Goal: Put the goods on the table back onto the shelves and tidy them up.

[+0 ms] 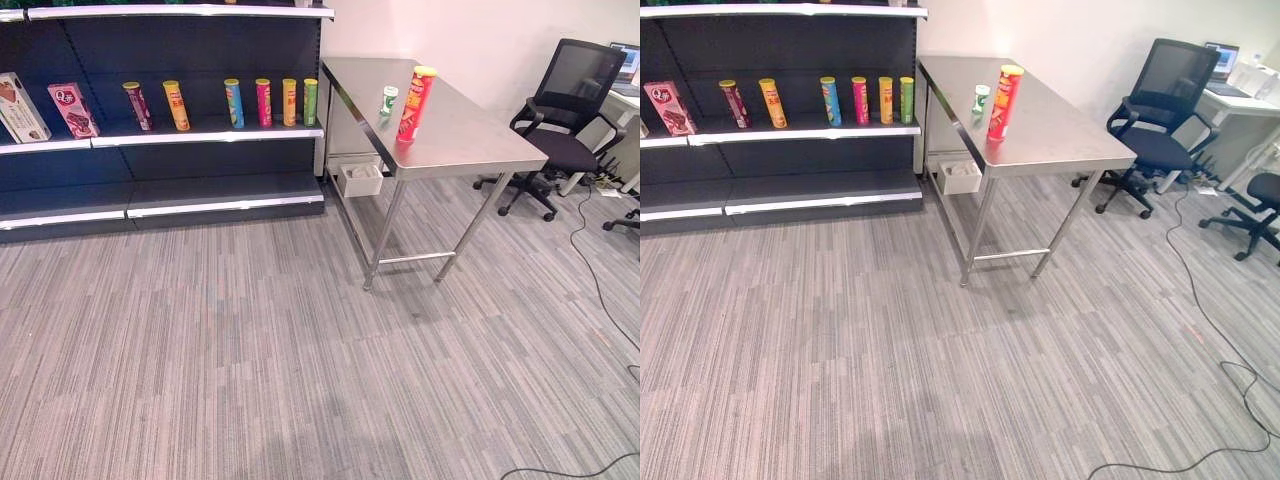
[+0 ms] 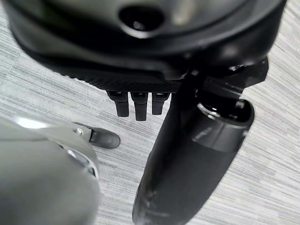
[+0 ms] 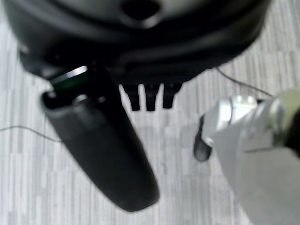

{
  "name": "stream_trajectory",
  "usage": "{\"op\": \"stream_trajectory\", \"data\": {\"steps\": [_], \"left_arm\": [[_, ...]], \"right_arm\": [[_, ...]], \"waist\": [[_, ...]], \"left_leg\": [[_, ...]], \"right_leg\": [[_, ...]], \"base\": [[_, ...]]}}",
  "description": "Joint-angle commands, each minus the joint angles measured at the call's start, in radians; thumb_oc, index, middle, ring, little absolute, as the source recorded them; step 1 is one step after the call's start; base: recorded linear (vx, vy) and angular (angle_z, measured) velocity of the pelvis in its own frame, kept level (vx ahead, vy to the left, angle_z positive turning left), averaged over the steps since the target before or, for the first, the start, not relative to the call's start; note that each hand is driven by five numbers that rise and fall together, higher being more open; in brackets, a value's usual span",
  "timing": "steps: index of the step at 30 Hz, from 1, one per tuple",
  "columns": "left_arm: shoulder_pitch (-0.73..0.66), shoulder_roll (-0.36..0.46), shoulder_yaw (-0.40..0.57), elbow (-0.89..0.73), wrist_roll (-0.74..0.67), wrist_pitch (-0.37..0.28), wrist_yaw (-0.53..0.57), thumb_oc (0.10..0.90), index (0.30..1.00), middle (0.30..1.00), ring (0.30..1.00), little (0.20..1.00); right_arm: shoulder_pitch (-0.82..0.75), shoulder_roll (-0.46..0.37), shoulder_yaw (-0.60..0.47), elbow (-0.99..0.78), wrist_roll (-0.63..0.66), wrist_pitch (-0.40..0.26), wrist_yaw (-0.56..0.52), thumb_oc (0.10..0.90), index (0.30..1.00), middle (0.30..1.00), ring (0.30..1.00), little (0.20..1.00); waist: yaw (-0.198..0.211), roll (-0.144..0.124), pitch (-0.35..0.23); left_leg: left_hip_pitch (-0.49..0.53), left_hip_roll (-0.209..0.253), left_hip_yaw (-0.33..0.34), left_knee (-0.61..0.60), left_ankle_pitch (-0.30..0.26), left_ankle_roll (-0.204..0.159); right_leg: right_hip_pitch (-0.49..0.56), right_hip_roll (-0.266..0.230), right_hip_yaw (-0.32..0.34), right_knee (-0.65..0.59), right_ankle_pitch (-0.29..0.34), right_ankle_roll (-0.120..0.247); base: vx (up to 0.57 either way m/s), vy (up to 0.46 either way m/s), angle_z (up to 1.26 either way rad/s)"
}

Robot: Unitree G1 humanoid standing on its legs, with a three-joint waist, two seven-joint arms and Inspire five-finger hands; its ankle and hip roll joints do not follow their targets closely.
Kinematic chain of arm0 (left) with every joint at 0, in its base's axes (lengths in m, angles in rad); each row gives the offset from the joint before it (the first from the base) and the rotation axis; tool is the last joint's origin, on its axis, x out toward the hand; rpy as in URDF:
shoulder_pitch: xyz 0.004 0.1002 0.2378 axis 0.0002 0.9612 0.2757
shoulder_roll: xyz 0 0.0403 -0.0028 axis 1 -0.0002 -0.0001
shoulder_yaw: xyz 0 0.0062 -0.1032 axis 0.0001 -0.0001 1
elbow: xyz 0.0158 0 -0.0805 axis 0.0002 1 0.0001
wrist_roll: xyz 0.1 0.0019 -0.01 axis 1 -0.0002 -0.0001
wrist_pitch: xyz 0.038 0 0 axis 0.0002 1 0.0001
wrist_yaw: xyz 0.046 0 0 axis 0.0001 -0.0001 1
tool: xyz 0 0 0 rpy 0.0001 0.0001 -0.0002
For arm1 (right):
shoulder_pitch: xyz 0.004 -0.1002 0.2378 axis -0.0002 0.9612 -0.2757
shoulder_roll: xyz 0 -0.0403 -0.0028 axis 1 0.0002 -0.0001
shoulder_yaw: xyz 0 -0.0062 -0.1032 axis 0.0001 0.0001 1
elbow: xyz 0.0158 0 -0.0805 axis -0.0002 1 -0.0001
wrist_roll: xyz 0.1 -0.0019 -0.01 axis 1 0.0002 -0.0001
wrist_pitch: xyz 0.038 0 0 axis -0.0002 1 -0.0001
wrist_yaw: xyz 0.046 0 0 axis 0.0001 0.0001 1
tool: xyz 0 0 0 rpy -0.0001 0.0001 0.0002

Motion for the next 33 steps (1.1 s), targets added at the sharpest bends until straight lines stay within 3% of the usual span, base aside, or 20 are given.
{"op": "stream_trajectory", "data": {"steps": [1,15,23,26,27,28,29,33], "left_arm": [[-0.038,0.013,-0.004,0.006,0.032,-0.037,-0.010,0.800,0.900,0.900,0.900,0.900],[-0.039,0.021,-0.038,-0.013,0.069,-0.040,-0.020,0.800,0.900,0.900,0.900,0.900],[-0.038,0.026,-0.049,-0.025,0.072,-0.041,-0.030,0.800,0.900,0.900,0.900,0.900],[-0.058,0.025,-0.056,-0.034,0.037,-0.047,-0.027,0.800,0.900,0.900,0.900,0.900],[-0.059,0.026,-0.057,-0.034,0.037,-0.047,-0.027,0.800,0.900,0.900,0.900,0.900],[-0.076,0.029,-0.058,-0.043,0.017,-0.052,-0.025,0.800,0.900,0.900,0.900,0.900],[-0.080,0.028,-0.050,-0.043,0.009,-0.054,-0.032,0.800,0.900,0.900,0.900,0.900],[-0.073,0.020,-0.045,-0.044,0.008,-0.052,-0.033,0.800,0.900,0.900,0.900,0.900]], "right_arm": [[-0.003,-0.003,-0.048,0.057,-0.019,-0.028,-0.004,0.800,0.900,0.900,0.900,0.900],[0.012,-0.002,0.000,0.030,-0.101,-0.029,-0.001,0.800,0.900,0.900,0.900,0.900],[0.024,-0.013,0.027,0.010,-0.148,-0.036,0.000,0.800,0.900,0.900,0.900,0.900],[0.018,-0.020,0.032,0.001,-0.159,-0.045,-0.006,0.800,0.900,0.900,0.900,0.900],[0.017,-0.020,0.031,0.001,-0.159,-0.045,-0.006,0.800,0.900,0.900,0.900,0.900],[0.011,-0.033,0.028,-0.001,-0.167,-0.046,-0.014,0.800,0.900,0.900,0.900,0.900],[0.007,-0.045,0.022,0.003,-0.179,-0.040,-0.017,0.800,0.900,0.900,0.900,0.900],[0.001,-0.054,0.033,-0.010,-0.200,-0.034,-0.018,0.800,0.900,0.900,0.900,0.900]], "waist": [[0.036,-0.020,-0.004],[0.039,-0.026,0.013],[0.034,-0.021,0.031],[0.038,-0.042,0.085],[0.038,-0.042,0.085],[0.050,-0.050,0.115],[0.050,-0.054,0.118],[0.048,-0.048,0.110]], "left_leg": [[0.052,-0.003,-0.016,0.002,-0.087,-0.026],[0.062,0.002,-0.015,0.002,-0.088,-0.028],[0.083,0.013,0.001,0.013,-0.085,-0.030],[-0.043,0.020,0.009,0.257,-0.097,-0.049],[-0.050,0.023,0.008,0.268,-0.102,-0.049],[-0.132,0.045,-0.002,0.386,-0.065,-0.060],[-0.202,0.062,0.002,0.384,-0.073,-0.052],[-0.249,0.065,-0.019,0.309,-0.054,-0.040]], "right_leg": [[0.028,-0.068,0.035,-0.030,0.069,0.155],[0.028,-0.060,0.031,-0.026,0.058,0.147],[0.022,-0.037,0.039,0.007,0.020,0.126],[0.009,-0.038,0.051,0.045,0.009,0.095],[0.007,-0.036,0.050,0.046,0.009,0.094],[0.007,-0.048,0.044,0.058,0.002,0.082],[0.005,-0.069,0.027,0.060,-0.012,0.084],[0.001,-0.087,0.018,0.064,-0.026,0.087]], "base": [[0.01,-0.007,0.04],[0.01,-0.009,0.01],[0.02,-0.033,0.00],[-0.05,-0.076,0.07],[-0.01,-0.067,0.08],[0.04,-0.015,0.02],[0.05,-0.009,0.09],[0.13,0.065,0.32]]}}
